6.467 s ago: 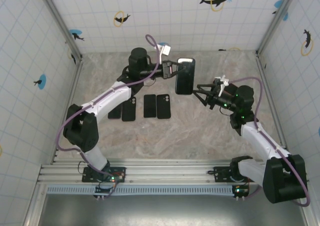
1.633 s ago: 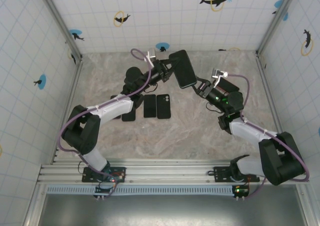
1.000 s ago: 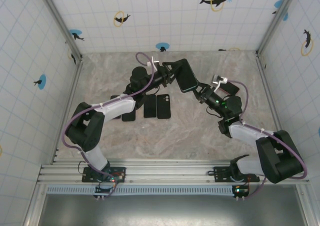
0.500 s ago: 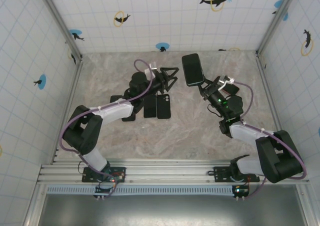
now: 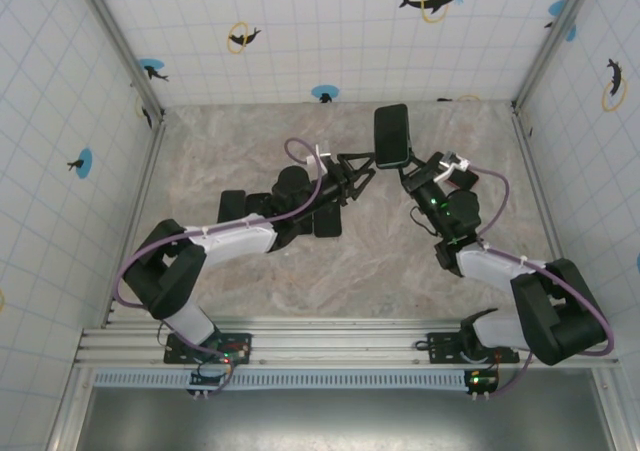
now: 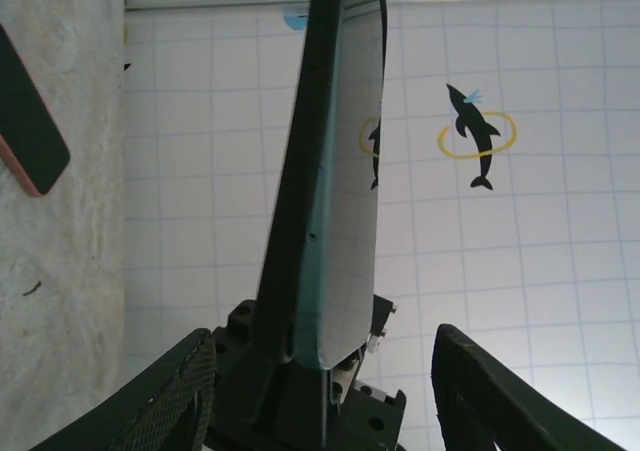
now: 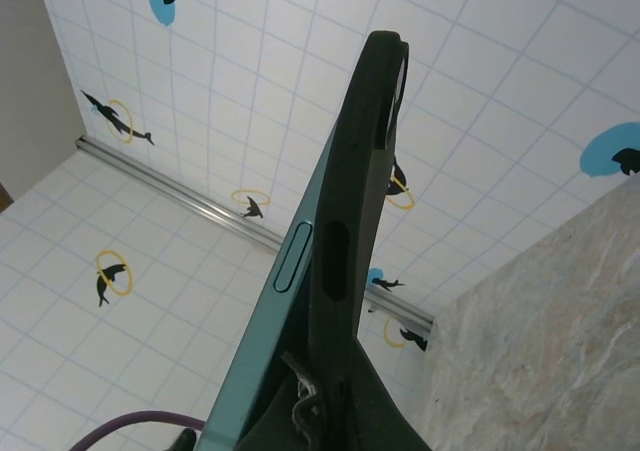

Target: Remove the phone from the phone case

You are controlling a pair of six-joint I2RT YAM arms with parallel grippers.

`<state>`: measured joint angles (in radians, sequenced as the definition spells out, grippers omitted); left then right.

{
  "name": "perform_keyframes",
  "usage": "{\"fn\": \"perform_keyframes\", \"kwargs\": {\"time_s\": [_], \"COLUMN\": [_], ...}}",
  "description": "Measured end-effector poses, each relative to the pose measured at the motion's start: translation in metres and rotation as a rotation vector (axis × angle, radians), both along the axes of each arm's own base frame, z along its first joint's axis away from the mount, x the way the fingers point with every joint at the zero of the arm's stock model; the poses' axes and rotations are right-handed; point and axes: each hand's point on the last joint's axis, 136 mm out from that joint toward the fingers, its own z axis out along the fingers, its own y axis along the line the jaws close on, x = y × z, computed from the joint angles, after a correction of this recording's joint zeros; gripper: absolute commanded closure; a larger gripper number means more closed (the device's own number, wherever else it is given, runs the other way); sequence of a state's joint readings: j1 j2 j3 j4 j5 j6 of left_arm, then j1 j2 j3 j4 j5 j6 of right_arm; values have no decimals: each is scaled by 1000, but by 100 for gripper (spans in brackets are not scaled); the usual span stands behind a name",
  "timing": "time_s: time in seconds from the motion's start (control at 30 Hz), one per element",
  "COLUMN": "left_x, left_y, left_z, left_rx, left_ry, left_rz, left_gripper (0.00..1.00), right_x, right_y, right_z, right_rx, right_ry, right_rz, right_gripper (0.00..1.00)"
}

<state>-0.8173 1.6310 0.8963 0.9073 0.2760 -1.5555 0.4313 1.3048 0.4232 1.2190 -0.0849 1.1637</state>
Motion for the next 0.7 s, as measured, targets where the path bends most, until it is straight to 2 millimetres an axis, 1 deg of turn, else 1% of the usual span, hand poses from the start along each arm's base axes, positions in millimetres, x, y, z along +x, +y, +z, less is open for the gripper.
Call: {"fn": "perform_keyframes", "kwargs": {"time_s": [0.1, 0.2, 0.37, 0.53, 0.7], "left_x": [-2, -3, -6, -10, -12], "left_y": [-2, -4, -6, -12, -16], "left_z": [5, 6, 11, 8, 10], "left_rx": [-26, -37, -67, -82, -112], "left_ry": [5, 10, 17, 36, 38], "left_rz": [9, 23, 30, 25, 19], "left_gripper": [47, 48, 54, 54, 55], "right_x": [0, 0, 0, -1, -3], "right_y": [1, 1, 2, 4, 6], "right_z": [0, 0, 0, -1, -3], "right_rx": [-23, -41, -74, -97, -107], "right_ry": [-14, -26, -44, -54, -56], "right_rz": [-23, -52, -84, -102, -100], "right_gripper": [100, 100, 100, 100, 100]}}
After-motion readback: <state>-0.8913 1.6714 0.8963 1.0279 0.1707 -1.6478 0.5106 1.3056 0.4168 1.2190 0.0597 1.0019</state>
